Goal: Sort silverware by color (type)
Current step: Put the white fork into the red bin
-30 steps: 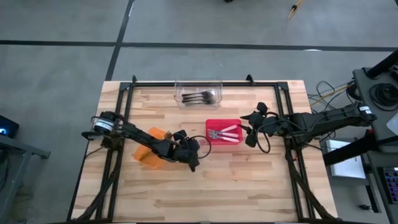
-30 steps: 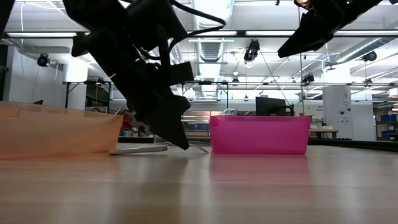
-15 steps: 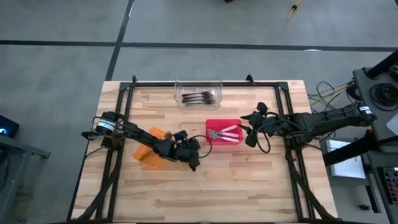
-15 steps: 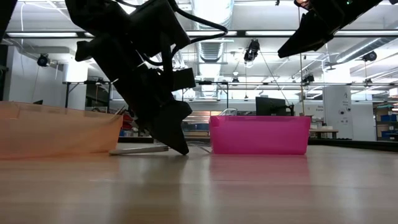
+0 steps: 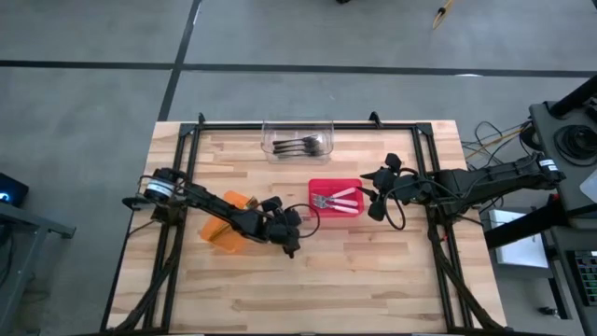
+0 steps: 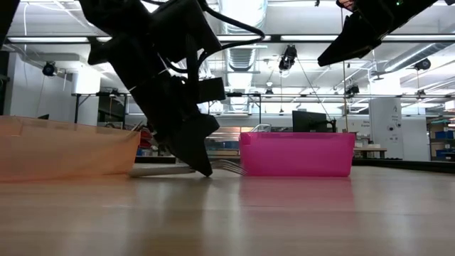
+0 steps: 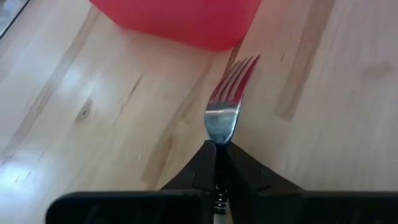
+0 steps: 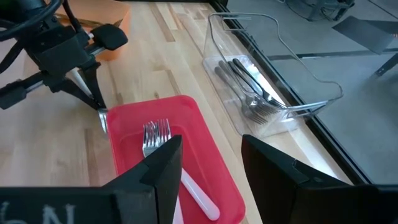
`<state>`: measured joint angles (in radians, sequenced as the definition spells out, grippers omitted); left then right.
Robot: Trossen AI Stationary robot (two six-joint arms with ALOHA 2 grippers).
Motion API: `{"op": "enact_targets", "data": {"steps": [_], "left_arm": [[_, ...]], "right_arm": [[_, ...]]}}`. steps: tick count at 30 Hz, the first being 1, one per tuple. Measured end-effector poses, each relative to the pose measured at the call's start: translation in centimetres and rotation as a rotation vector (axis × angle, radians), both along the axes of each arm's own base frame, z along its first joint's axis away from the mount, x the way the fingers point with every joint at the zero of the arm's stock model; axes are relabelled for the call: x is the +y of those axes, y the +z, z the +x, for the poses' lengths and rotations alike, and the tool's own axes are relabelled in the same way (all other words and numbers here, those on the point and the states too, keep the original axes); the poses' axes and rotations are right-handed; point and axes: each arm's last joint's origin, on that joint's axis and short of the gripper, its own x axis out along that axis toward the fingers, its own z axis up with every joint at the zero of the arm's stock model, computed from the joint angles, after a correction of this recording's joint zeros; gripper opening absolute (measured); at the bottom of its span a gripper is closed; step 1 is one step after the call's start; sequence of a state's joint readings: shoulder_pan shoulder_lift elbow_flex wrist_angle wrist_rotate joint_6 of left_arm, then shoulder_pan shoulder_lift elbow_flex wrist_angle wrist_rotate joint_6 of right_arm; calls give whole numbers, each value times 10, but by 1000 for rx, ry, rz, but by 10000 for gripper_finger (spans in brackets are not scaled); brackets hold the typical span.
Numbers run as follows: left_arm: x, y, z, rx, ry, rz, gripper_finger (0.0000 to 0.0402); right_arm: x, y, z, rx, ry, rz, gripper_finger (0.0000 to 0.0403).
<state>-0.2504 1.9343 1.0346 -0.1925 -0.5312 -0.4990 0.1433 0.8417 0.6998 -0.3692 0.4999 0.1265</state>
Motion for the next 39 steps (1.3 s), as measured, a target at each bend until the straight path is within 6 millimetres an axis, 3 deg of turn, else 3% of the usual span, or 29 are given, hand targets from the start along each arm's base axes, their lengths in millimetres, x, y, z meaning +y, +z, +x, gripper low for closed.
{"op": "enact_targets", "data": {"steps": [10, 18, 25, 28, 39], "left_arm": [[-16, 38, -8, -6, -44, 47, 1], [-11, 89, -19, -89, -123, 216, 1], [-2, 157, -29, -369, 25, 451, 0], [-1, 175, -29, -505, 123, 475, 0], [-6, 161, -6, -591, 249, 547, 0]], "right_arm": [[0, 0, 0, -1, -1, 3, 157], [0, 3, 2, -38, -1, 8, 157], [2, 14, 11, -225, 11, 22, 157], [6, 10, 20, -307, 47, 4, 157], [19, -15, 65, -694, 74, -59, 157]]}}
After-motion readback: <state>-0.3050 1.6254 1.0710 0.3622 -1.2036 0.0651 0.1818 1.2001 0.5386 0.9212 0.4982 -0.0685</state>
